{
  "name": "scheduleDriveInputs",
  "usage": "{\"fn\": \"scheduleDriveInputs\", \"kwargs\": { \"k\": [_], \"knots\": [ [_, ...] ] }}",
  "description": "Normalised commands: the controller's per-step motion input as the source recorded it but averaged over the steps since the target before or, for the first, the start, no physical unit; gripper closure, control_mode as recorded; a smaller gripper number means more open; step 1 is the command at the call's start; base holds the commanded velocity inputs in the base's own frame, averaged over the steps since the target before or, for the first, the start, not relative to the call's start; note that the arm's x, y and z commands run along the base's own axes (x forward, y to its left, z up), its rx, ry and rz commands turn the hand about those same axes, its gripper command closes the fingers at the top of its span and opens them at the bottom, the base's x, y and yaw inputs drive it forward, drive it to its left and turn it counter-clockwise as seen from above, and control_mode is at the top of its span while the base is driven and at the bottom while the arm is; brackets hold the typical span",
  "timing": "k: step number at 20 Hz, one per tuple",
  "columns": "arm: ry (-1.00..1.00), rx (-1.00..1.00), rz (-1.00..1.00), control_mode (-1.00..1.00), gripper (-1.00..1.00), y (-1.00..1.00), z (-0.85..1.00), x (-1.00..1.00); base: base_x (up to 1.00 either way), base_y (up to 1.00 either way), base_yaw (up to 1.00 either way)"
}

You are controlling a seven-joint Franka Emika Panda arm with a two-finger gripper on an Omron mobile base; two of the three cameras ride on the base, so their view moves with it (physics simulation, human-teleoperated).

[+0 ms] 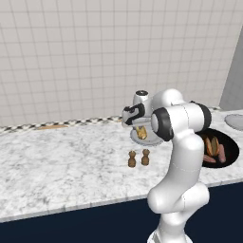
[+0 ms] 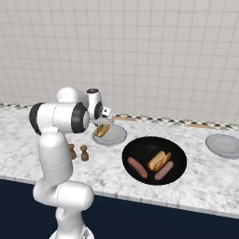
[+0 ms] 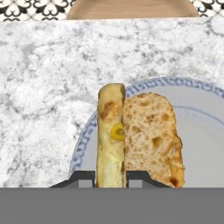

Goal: Place one bun and one sausage from the bowl on each plate.

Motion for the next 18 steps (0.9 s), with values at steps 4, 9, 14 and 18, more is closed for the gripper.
{"fn": "scheduleDriveInputs", "kwargs": {
  "k": [4,9,14,18],
  "knots": [
    [0.00,0.00,0.00,-1.00,1.00,0.00,-0.11,0.00,0.00,0.00,0.00],
    [0.00,0.00,0.00,-1.00,-1.00,0.00,0.00,-0.01,0.00,0.00,0.00],
    [0.00,0.00,0.00,-1.00,-1.00,0.00,0.00,0.00,0.00,0.00,0.00],
    [0.00,0.00,0.00,-1.00,-1.00,0.00,0.00,0.00,0.00,0.00,0.00]
  ]
}}
